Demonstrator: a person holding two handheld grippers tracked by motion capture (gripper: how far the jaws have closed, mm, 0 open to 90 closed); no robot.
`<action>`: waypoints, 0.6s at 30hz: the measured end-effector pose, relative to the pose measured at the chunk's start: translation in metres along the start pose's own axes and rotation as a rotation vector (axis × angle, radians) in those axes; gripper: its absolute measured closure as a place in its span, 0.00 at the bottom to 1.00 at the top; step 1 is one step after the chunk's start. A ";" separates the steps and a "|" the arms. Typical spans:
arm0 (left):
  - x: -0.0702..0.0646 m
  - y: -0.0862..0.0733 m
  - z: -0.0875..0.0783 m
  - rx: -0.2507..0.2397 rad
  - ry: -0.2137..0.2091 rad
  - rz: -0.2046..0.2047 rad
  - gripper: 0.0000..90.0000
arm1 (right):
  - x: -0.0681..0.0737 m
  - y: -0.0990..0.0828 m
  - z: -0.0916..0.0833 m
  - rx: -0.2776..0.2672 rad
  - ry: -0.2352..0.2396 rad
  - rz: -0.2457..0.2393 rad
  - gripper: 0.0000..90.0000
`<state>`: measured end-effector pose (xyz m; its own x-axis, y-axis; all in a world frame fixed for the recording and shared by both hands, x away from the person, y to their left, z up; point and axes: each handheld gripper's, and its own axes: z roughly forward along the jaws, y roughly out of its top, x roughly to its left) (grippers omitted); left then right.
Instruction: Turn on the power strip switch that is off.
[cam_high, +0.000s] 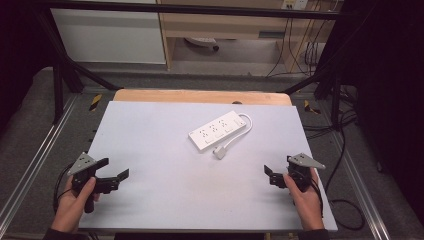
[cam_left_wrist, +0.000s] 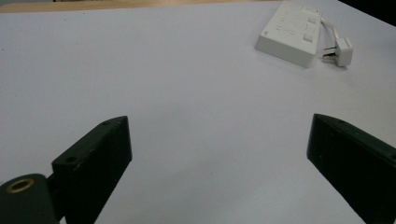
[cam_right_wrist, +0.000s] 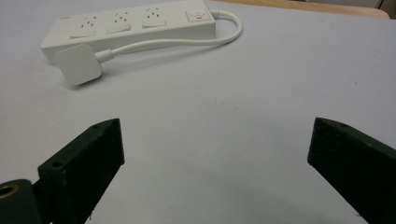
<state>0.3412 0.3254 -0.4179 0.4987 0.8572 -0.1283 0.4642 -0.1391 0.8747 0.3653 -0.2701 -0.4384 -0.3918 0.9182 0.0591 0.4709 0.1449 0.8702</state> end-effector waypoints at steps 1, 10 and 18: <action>0.000 0.000 0.000 0.000 0.000 0.000 0.07 | 0.000 0.000 0.000 0.000 0.000 0.000 0.04; 0.000 0.000 0.000 0.007 0.005 0.007 0.07 | 0.000 0.006 -0.003 0.052 0.023 0.037 0.06; 0.000 0.000 0.000 0.010 0.004 0.011 0.07 | 0.011 0.013 -0.002 0.051 0.049 0.020 0.05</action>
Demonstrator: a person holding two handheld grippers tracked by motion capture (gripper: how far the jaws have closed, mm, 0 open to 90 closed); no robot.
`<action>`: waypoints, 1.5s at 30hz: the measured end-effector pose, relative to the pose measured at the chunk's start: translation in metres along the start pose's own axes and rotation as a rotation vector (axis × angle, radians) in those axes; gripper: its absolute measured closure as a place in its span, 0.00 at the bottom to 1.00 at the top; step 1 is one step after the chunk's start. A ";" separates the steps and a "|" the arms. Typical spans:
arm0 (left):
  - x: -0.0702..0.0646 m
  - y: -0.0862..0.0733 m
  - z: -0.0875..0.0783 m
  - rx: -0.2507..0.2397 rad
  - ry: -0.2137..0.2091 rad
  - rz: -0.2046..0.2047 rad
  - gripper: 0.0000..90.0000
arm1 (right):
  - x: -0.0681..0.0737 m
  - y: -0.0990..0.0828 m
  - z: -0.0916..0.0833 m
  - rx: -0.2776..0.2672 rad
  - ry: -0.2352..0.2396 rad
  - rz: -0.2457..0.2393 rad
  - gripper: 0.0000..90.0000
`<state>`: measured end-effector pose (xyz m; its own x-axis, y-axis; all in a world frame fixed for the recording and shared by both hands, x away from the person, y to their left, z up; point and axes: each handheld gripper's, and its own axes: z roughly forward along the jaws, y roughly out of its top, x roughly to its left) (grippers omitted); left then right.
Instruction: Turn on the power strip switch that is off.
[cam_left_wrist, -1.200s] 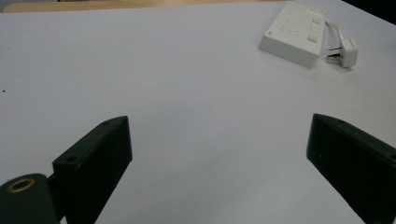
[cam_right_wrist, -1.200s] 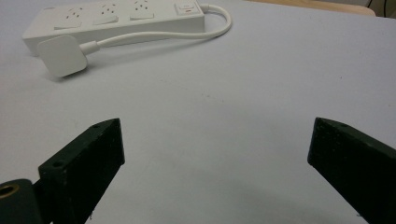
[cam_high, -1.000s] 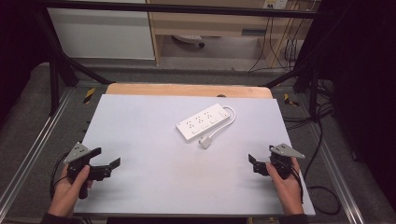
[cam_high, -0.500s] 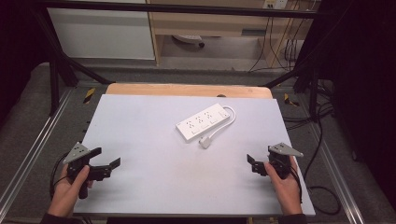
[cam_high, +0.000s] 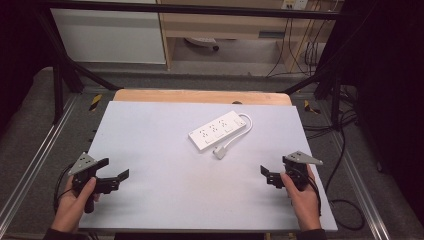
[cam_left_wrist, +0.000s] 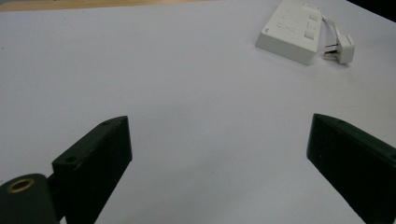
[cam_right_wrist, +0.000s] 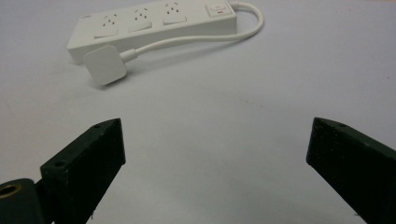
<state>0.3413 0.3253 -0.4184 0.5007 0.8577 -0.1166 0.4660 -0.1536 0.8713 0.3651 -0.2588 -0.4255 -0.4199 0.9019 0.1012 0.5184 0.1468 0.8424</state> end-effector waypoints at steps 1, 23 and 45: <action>0.000 0.000 0.000 0.000 0.000 0.000 0.07 | 0.003 0.002 0.000 -0.005 0.003 -0.004 0.05; 0.000 -0.001 0.000 0.010 -0.001 -0.002 0.07 | 0.015 0.029 0.013 0.008 0.006 -0.041 0.04; -0.004 -0.001 0.003 0.018 -0.001 0.026 0.08 | 0.030 0.066 0.041 -0.005 -0.007 -0.035 0.08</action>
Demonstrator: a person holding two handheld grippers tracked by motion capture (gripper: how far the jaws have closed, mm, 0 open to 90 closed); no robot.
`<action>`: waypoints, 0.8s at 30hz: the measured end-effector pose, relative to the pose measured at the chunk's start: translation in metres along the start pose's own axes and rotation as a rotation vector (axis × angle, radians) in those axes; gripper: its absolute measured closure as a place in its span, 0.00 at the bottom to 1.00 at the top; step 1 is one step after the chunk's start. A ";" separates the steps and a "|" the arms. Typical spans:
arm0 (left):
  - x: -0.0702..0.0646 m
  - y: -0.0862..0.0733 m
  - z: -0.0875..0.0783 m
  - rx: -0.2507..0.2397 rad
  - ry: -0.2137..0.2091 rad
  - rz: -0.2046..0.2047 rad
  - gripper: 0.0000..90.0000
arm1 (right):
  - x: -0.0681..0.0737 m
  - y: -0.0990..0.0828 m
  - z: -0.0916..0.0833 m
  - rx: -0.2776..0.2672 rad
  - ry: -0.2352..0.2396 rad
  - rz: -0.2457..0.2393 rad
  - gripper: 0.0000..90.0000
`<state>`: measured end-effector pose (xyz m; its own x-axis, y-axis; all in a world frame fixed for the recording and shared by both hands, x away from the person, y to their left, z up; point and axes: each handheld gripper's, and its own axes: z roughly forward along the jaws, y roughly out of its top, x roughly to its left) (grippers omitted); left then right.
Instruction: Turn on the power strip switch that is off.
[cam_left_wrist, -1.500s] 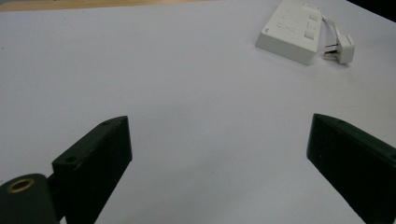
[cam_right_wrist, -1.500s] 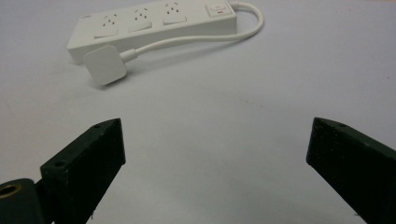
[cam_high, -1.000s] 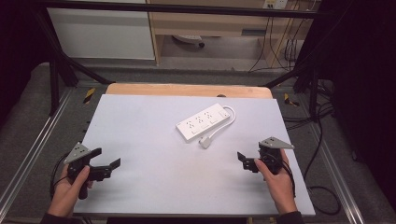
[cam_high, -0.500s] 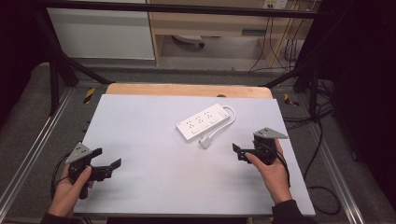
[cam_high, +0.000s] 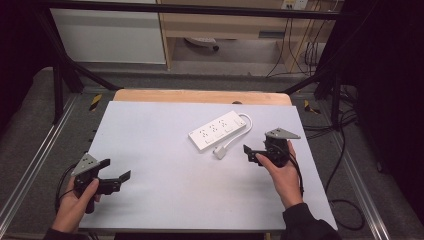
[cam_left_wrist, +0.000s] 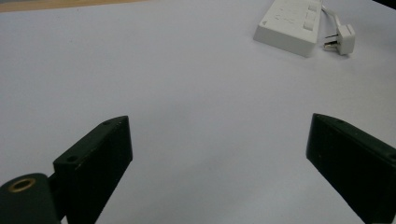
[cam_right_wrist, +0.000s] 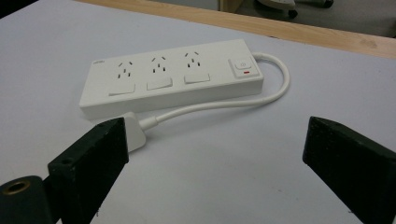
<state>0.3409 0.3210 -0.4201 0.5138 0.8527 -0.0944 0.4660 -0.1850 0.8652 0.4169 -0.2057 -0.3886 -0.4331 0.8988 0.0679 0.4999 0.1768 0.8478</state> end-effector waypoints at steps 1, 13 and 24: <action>0.000 0.000 0.000 0.002 -0.001 0.001 0.08 | 0.000 0.001 0.001 -0.001 -0.001 0.003 0.07; -0.001 0.000 0.001 0.005 -0.004 0.011 0.08 | 0.010 0.013 0.012 0.012 0.000 -0.051 0.06; 0.000 0.000 0.001 0.004 -0.004 0.000 0.08 | 0.011 0.025 0.019 -0.007 0.015 -0.033 0.06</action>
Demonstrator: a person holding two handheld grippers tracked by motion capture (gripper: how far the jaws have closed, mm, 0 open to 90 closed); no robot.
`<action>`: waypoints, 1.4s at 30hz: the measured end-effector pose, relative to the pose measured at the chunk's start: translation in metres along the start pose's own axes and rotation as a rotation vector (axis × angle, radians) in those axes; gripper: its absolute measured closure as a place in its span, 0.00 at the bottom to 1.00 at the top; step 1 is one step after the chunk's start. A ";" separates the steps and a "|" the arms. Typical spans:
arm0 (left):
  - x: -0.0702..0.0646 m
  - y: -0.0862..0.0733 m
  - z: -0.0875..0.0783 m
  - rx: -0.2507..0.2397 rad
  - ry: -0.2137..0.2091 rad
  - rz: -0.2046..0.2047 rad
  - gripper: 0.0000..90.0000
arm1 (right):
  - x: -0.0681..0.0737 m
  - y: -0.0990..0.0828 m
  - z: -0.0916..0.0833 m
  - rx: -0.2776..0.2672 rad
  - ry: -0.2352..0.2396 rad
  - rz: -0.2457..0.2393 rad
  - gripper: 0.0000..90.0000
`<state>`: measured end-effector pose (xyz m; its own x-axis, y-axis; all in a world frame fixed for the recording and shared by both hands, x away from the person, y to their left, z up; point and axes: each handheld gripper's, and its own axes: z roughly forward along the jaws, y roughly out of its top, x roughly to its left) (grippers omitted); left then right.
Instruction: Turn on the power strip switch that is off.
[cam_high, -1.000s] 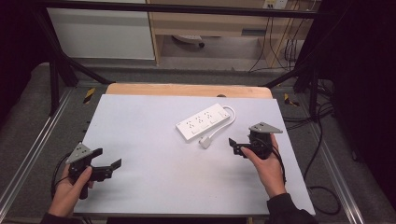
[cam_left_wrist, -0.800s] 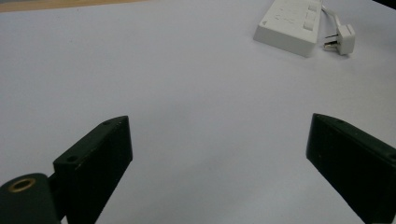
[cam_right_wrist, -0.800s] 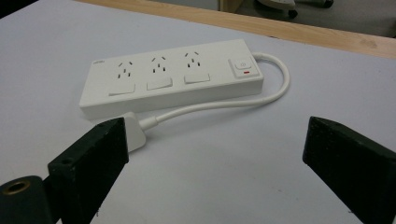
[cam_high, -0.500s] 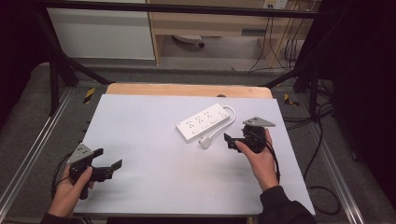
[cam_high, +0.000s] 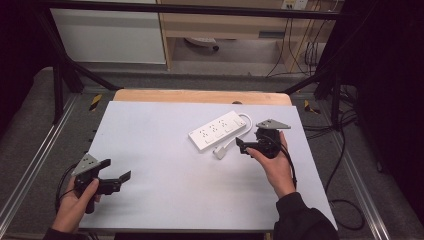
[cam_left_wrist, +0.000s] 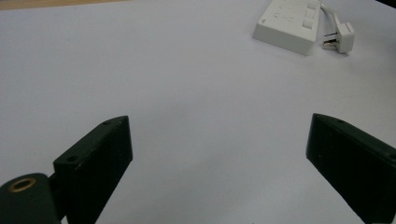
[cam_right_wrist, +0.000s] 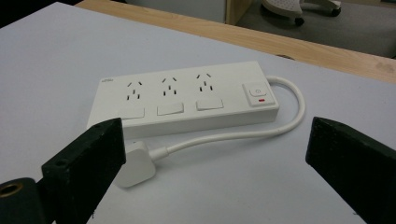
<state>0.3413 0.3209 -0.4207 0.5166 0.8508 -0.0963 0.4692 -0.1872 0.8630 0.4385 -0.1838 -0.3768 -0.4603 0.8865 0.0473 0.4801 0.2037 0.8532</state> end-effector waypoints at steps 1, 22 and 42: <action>0.000 0.000 0.000 0.000 0.000 0.000 0.08 | -0.001 0.000 0.001 0.001 0.001 -0.003 0.06; 0.001 -0.002 0.002 0.029 0.015 0.002 0.08 | -0.005 0.004 0.027 -0.006 -0.003 0.040 0.07; 0.001 -0.002 0.002 0.035 0.015 0.007 0.08 | -0.007 -0.001 0.053 0.018 -0.009 0.086 0.09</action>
<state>0.3425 0.3212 -0.4233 0.5092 0.8567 -0.0826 0.4903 -0.2099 0.8459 0.4806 -0.1679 -0.4053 -0.4101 0.9047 0.1157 0.5308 0.1337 0.8369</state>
